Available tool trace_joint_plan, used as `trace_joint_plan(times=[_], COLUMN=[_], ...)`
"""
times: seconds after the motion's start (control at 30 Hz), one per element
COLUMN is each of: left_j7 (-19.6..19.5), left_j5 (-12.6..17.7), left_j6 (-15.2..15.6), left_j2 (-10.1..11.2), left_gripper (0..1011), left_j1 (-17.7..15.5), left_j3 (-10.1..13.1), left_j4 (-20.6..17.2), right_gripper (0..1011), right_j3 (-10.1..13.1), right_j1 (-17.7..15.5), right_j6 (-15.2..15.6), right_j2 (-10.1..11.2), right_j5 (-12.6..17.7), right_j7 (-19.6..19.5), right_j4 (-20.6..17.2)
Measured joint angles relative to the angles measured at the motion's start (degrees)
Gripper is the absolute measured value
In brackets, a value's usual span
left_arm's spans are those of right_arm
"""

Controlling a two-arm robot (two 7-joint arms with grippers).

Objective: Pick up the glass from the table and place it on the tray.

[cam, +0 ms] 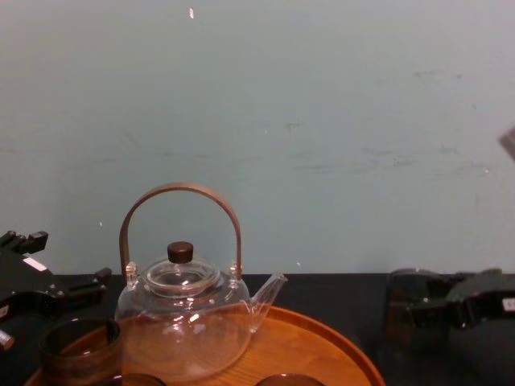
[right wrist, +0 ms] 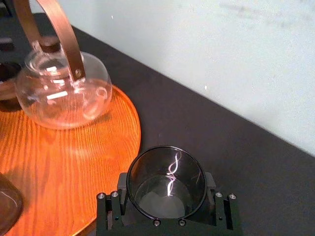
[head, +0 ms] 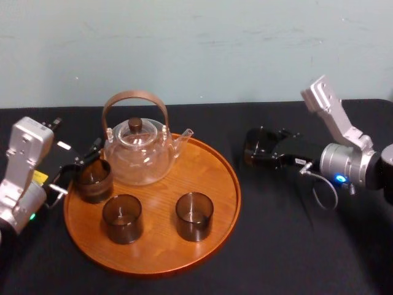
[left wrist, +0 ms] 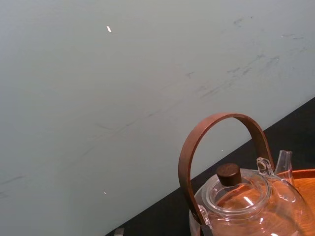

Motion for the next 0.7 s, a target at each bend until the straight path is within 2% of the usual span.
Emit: trace_joint_plan(times=[0.37, 0.7], left_j7=[0.0, 0.0], left_j5=[0.0, 0.0], left_j6=[0.0, 0.0], left_j2=[0.0, 0.0], left_gripper=[1001, 1002], left_j1=[0.0, 0.0], left_j3=[0.0, 0.0], left_j4=[0.0, 0.0], right_gripper=[903, 903], right_j3=[1.12, -1.1], right_j1=[-0.49, 1.66], right_j6=[0.66, 0.06], right_j2=[2.87, 2.74], right_j5=[1.14, 1.06], right_j7=[0.33, 2.13], right_j4=[-7.1, -8.48])
